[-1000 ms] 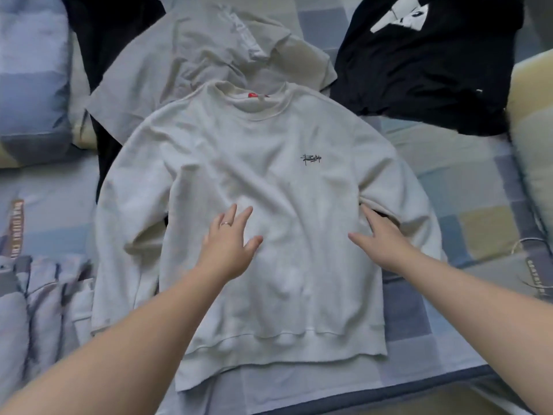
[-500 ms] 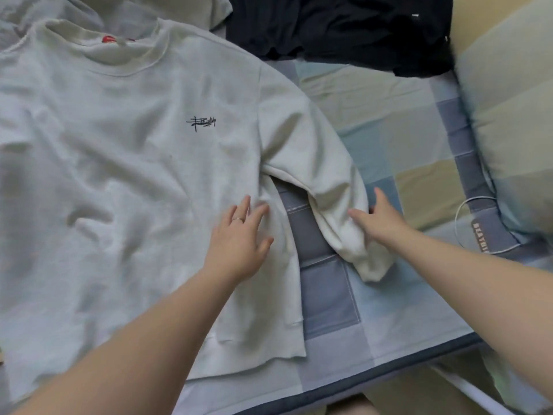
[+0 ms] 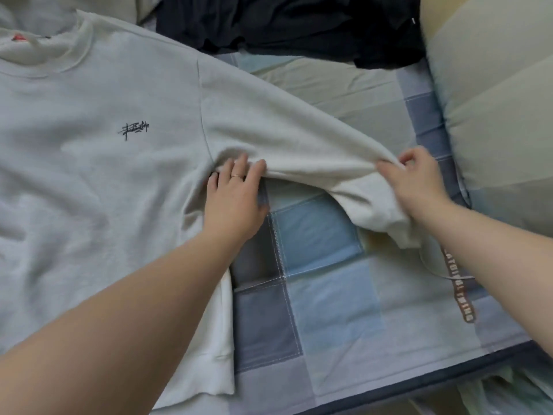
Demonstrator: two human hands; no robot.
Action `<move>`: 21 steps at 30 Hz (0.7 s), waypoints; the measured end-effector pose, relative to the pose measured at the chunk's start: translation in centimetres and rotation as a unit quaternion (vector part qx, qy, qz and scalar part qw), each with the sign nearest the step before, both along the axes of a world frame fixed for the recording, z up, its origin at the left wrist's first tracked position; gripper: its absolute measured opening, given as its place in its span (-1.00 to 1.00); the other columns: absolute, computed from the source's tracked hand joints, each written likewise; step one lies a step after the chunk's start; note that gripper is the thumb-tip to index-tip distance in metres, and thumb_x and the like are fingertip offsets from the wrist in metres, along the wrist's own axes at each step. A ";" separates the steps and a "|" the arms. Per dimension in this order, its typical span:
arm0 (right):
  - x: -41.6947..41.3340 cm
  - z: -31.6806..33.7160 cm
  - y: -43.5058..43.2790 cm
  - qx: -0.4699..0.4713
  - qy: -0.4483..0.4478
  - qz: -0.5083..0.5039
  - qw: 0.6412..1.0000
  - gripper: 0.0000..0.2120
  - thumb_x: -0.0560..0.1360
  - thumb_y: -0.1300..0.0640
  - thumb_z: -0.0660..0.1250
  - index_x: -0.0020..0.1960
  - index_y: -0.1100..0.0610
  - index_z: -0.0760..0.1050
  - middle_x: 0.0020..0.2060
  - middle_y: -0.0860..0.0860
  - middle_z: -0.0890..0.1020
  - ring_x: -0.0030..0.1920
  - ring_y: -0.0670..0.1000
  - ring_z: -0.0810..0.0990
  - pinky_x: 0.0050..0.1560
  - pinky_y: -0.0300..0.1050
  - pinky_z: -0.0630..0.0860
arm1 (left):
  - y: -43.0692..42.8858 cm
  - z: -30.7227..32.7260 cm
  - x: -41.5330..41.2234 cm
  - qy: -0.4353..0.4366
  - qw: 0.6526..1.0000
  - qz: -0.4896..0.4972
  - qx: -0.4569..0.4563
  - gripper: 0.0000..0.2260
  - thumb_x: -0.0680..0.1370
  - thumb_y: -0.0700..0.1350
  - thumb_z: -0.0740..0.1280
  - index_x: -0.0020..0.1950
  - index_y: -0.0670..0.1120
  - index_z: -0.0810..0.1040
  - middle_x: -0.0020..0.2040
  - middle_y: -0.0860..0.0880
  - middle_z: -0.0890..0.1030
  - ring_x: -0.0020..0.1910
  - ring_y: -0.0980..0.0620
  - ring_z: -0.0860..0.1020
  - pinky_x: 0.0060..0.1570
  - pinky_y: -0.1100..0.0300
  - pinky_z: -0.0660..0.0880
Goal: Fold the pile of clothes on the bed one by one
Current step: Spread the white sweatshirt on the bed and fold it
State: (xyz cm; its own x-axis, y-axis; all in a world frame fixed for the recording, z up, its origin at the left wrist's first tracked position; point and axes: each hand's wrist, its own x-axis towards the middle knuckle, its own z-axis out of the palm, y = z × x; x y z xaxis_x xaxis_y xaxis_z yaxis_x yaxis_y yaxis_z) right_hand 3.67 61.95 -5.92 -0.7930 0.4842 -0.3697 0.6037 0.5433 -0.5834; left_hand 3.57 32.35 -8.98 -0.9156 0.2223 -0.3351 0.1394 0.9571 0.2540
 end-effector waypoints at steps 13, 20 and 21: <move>-0.7 -0.7 8.0 0.040 -0.143 0.081 0.986 -0.54 0.46 0.15 0.47 0.33 0.09 0.46 0.17 0.07 0.57 0.11 0.14 0.55 0.08 -0.04 0.46 | 5.8 -2.1 -2.6 0.015 0.999 -0.036 0.023 -0.83 0.47 -0.16 0.29 0.06 -0.03 0.52 0.15 -0.08 0.46 0.10 -0.20 0.42 0.02 -0.01 0.31; 0.5 -0.1 7.7 0.186 -0.280 0.205 0.919 -0.51 0.56 0.13 0.27 0.47 0.05 0.32 0.33 0.16 0.46 0.30 0.24 0.46 0.17 0.05 0.44 | 6.6 -1.2 -2.4 -0.076 0.992 -0.097 -0.007 -0.81 0.52 0.18 0.26 -0.07 0.07 0.47 0.12 0.01 0.44 0.16 -0.10 0.40 0.09 0.02 0.33; 0.4 -0.2 7.2 0.202 -0.256 0.219 0.920 -0.49 0.57 0.06 0.27 0.49 0.01 0.29 0.38 0.13 0.42 0.35 0.23 0.41 0.25 0.10 0.39 | 6.9 -1.3 -2.6 -0.064 0.995 -0.079 0.009 -0.76 0.54 0.21 0.26 -0.02 0.07 0.51 0.16 0.01 0.44 0.19 -0.11 0.39 0.10 0.02 0.32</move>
State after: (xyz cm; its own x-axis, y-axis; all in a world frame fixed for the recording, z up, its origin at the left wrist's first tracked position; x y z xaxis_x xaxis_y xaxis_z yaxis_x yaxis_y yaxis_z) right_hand 4.07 69.13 -6.14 -0.7173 0.3401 -0.6081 0.4148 0.9097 0.0194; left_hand 0.99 39.30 -10.31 -0.8188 0.3668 -0.4416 0.2529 0.9211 0.2962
